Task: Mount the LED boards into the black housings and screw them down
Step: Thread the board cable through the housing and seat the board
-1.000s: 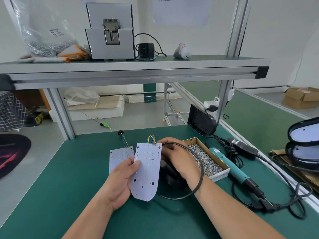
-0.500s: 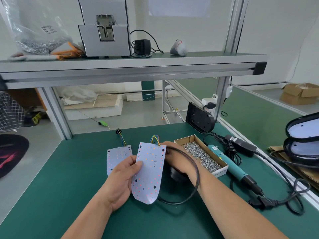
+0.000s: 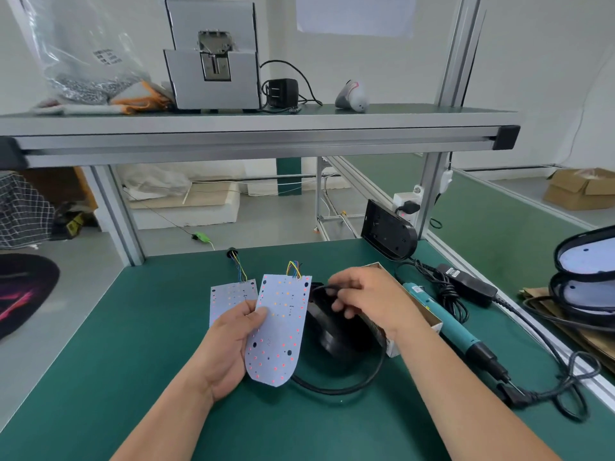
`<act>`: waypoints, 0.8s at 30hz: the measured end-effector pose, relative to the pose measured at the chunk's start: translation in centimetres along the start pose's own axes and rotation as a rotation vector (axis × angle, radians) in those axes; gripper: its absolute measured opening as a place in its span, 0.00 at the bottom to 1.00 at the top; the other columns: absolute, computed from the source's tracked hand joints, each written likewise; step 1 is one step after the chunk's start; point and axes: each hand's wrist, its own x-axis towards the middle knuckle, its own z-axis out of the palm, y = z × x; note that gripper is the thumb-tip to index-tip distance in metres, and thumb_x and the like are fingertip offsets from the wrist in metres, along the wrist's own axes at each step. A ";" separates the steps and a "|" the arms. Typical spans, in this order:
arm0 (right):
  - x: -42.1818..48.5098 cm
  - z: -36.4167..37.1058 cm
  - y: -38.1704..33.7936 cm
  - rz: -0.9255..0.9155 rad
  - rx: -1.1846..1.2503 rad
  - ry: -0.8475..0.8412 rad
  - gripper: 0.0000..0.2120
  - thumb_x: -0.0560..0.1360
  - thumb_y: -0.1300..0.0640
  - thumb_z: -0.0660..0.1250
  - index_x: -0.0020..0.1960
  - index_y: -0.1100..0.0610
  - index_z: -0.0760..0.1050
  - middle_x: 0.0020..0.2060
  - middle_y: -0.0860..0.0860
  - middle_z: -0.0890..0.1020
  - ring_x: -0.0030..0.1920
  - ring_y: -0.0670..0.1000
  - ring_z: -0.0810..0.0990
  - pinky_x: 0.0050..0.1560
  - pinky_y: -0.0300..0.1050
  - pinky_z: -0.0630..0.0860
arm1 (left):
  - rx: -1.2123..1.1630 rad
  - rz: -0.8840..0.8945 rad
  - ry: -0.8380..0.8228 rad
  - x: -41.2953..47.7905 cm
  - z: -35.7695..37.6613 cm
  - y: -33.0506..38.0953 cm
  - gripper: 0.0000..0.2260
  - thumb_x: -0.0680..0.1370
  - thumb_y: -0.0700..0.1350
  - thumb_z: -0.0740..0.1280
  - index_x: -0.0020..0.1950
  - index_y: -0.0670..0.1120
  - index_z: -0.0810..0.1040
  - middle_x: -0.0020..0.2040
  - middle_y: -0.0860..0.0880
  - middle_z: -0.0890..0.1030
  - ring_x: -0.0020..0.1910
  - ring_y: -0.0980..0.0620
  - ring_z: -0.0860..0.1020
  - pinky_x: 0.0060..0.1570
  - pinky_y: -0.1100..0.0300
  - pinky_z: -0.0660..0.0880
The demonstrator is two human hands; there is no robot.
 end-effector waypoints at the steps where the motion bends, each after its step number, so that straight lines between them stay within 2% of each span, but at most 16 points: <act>1: 0.0 0.3 -0.1 -0.033 -0.197 0.002 0.15 0.80 0.71 0.64 0.59 0.57 0.83 0.46 0.55 0.88 0.42 0.48 0.85 0.42 0.43 0.79 | 0.004 0.011 -0.004 0.0 0.0 0.1 0.19 0.78 0.45 0.70 0.66 0.36 0.78 0.62 0.36 0.84 0.54 0.40 0.85 0.52 0.46 0.83; 4: -0.2 1.7 -0.7 -0.139 -0.574 -0.034 0.16 0.78 0.66 0.67 0.59 0.50 0.85 0.51 0.43 0.88 0.52 0.43 0.83 0.55 0.43 0.76 | 0.035 0.046 -0.010 -0.1 0.1 0.3 0.19 0.78 0.45 0.70 0.65 0.36 0.78 0.61 0.36 0.85 0.52 0.40 0.86 0.49 0.48 0.84; 6: -0.5 2.4 -0.9 -0.158 -0.619 -0.042 0.15 0.79 0.63 0.65 0.57 0.48 0.85 0.50 0.39 0.86 0.52 0.41 0.81 0.54 0.42 0.74 | 0.063 0.062 0.007 -0.2 0.5 0.2 0.18 0.78 0.45 0.70 0.64 0.36 0.77 0.60 0.35 0.85 0.50 0.41 0.85 0.48 0.48 0.84; 8: -1.0 2.6 -1.1 -0.119 -0.452 -0.056 0.13 0.82 0.57 0.61 0.55 0.49 0.85 0.48 0.38 0.86 0.49 0.39 0.81 0.54 0.43 0.75 | 0.086 0.072 0.033 -0.4 1.0 0.2 0.13 0.81 0.42 0.68 0.63 0.36 0.77 0.60 0.34 0.85 0.49 0.41 0.85 0.49 0.48 0.82; 9: -1.3 2.6 -1.2 -0.088 -0.291 -0.082 0.14 0.83 0.51 0.60 0.55 0.51 0.85 0.46 0.39 0.86 0.46 0.40 0.81 0.54 0.42 0.76 | 0.097 0.072 0.044 -0.5 1.2 0.2 0.11 0.83 0.41 0.67 0.63 0.36 0.77 0.60 0.34 0.84 0.49 0.41 0.85 0.49 0.47 0.82; 11: -1.9 2.3 -1.4 -0.031 -0.040 -0.141 0.27 0.81 0.32 0.58 0.53 0.52 0.85 0.43 0.45 0.85 0.42 0.43 0.80 0.49 0.40 0.76 | 0.110 0.070 0.064 -0.6 1.5 0.3 0.10 0.85 0.40 0.65 0.63 0.35 0.77 0.60 0.34 0.84 0.49 0.41 0.84 0.52 0.46 0.80; 13: -2.1 2.2 -1.1 -0.056 -0.025 -0.184 0.34 0.74 0.21 0.58 0.52 0.49 0.86 0.43 0.44 0.85 0.43 0.43 0.79 0.48 0.38 0.75 | 0.126 0.073 0.071 -0.8 1.9 0.3 0.11 0.86 0.40 0.64 0.65 0.36 0.76 0.61 0.35 0.84 0.51 0.41 0.83 0.55 0.43 0.79; 14: -2.1 2.4 -0.9 -0.094 -0.064 -0.202 0.33 0.73 0.21 0.62 0.52 0.49 0.85 0.44 0.43 0.85 0.44 0.43 0.80 0.50 0.39 0.75 | 0.137 0.074 0.063 -0.9 2.1 0.3 0.10 0.86 0.40 0.63 0.65 0.37 0.76 0.62 0.36 0.84 0.53 0.40 0.84 0.57 0.42 0.79; 15: -1.9 2.7 -0.7 -0.121 -0.098 -0.206 0.29 0.74 0.26 0.67 0.54 0.51 0.85 0.47 0.42 0.86 0.47 0.44 0.81 0.53 0.43 0.76 | 0.150 0.077 0.052 -0.9 2.3 0.2 0.10 0.87 0.40 0.62 0.66 0.38 0.76 0.62 0.37 0.84 0.54 0.41 0.84 0.58 0.41 0.79; 16: -1.7 2.9 -0.5 -0.137 -0.101 -0.197 0.22 0.77 0.34 0.70 0.56 0.52 0.85 0.51 0.42 0.87 0.51 0.45 0.83 0.58 0.45 0.77 | 0.165 0.082 0.043 -1.0 2.4 0.3 0.10 0.87 0.41 0.62 0.66 0.40 0.77 0.62 0.38 0.85 0.55 0.41 0.85 0.58 0.41 0.80; 18: -1.5 3.1 -0.3 -0.152 -0.020 -0.165 0.11 0.82 0.49 0.70 0.59 0.53 0.85 0.56 0.46 0.88 0.59 0.48 0.85 0.63 0.43 0.78 | 0.186 0.086 0.005 -1.2 2.5 0.6 0.11 0.88 0.45 0.62 0.66 0.43 0.79 0.63 0.40 0.85 0.57 0.42 0.86 0.54 0.45 0.83; 21: -1.6 2.9 -0.5 -0.101 0.192 -0.137 0.08 0.84 0.57 0.68 0.57 0.55 0.86 0.57 0.51 0.88 0.59 0.48 0.86 0.57 0.35 0.78 | 0.158 0.054 -0.113 -1.4 2.1 1.4 0.17 0.86 0.56 0.58 0.66 0.52 0.82 0.65 0.42 0.85 0.60 0.40 0.85 0.46 0.46 0.83; 24: -1.7 2.7 -0.8 -0.045 0.319 -0.117 0.10 0.83 0.60 0.67 0.53 0.54 0.88 0.55 0.54 0.88 0.56 0.48 0.87 0.53 0.34 0.79 | 0.083 0.002 -0.086 -1.1 1.2 1.6 0.17 0.87 0.52 0.57 0.70 0.52 0.80 0.63 0.41 0.85 0.52 0.39 0.85 0.42 0.45 0.82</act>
